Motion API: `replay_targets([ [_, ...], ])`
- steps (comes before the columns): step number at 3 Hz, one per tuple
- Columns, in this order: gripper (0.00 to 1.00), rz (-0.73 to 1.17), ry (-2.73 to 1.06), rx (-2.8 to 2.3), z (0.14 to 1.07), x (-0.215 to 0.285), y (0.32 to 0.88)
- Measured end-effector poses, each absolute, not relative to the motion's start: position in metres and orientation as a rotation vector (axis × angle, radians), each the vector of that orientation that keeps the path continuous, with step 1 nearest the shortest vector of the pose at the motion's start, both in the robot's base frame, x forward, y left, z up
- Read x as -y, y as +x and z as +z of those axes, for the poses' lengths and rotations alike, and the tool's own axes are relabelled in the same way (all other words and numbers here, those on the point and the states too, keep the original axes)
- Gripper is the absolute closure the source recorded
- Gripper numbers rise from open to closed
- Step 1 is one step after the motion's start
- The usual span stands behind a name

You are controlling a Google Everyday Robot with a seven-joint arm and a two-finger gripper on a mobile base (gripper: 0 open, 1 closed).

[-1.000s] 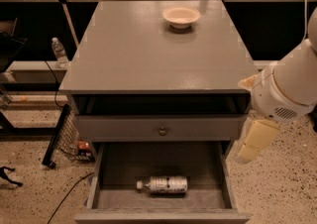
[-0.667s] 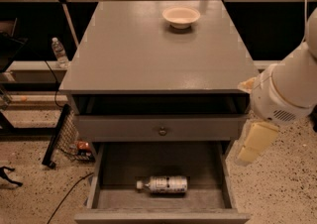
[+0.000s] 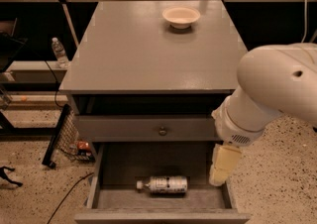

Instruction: Pick blue plastic bottle from middle drawer and place on counter

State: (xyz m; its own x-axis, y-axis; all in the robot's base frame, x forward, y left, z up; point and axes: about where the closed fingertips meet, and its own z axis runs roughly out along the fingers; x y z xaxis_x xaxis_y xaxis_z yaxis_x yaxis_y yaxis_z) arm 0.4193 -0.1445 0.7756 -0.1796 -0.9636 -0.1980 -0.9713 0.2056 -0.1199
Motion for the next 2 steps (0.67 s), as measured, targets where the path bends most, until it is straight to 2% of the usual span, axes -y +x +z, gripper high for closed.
replay_targets([
  [2,0.00,0.190,-1.828,-2.306,0.680,0.109,0.419],
])
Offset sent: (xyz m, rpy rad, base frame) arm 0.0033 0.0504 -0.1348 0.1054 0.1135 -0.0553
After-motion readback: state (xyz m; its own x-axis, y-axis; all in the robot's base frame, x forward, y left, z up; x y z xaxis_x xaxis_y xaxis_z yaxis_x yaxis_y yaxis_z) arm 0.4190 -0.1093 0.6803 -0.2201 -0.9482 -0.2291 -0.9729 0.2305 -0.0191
